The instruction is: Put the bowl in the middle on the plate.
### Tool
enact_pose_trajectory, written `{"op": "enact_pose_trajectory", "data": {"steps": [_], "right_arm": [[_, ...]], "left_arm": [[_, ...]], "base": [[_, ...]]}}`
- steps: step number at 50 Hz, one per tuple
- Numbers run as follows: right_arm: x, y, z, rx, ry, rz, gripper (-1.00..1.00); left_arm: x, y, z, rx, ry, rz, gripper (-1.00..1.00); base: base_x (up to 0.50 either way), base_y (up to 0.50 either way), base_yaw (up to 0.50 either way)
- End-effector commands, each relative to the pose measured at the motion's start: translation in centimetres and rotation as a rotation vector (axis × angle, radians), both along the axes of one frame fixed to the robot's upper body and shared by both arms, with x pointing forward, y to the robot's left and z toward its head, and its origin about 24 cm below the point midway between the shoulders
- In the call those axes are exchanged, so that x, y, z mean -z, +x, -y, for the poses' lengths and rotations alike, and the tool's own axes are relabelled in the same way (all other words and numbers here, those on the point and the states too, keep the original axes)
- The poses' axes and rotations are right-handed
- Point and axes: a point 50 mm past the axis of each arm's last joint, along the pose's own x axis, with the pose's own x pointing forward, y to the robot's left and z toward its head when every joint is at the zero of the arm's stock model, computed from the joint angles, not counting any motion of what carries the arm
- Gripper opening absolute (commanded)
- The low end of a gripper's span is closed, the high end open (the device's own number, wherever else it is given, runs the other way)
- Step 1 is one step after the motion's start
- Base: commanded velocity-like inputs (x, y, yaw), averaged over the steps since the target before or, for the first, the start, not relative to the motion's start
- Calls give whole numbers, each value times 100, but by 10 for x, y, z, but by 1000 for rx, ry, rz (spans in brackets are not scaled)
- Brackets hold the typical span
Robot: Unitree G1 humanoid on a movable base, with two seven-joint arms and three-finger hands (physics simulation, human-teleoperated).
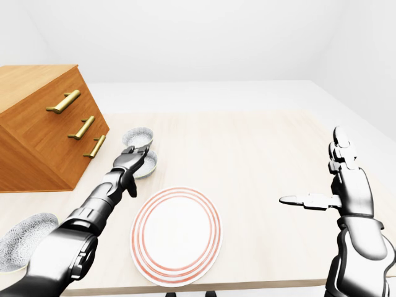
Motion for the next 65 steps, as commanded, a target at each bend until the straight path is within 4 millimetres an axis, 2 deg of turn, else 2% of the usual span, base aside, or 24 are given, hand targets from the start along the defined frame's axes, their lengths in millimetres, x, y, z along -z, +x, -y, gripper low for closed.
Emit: {"op": "enact_pose_trajectory", "data": {"steps": [1,23,65], "right_arm": [[1,1,0,0,4,-5,100],[-2,-1,-1,-6,-7,4,100],[-3,-1,-2,-9,-12,9,100]], "left_arm": [[3,0,-2,-11,5,-11,100],[-2,4,1,-14,5,0,100],[3,3,9,-3,2,-2,100]], "base": [[0,0,0],[0,0,0],[0,0,0]]}}
